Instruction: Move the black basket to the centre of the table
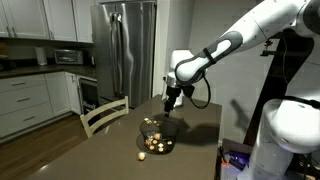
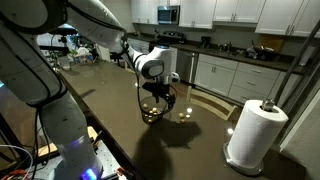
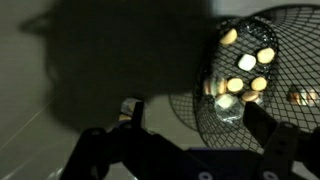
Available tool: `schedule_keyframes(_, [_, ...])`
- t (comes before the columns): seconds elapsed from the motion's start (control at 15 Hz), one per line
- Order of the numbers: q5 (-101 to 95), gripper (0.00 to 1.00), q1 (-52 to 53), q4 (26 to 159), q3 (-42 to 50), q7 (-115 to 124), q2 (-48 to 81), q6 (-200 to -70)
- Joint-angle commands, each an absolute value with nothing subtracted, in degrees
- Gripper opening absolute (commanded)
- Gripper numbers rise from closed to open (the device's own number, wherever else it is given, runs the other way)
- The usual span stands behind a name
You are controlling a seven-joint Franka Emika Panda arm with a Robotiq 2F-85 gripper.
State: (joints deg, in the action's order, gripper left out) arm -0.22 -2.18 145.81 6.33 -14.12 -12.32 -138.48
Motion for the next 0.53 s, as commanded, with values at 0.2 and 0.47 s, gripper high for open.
schedule_keyframes(0.2, [-0.21,1.00,-2.60,146.37,6.39,-14.73,-13.36,-138.28])
schedule_keyframes(0.47, [-0.21,1.00,-2.25,146.31,5.93,-14.36,-12.75,-138.29])
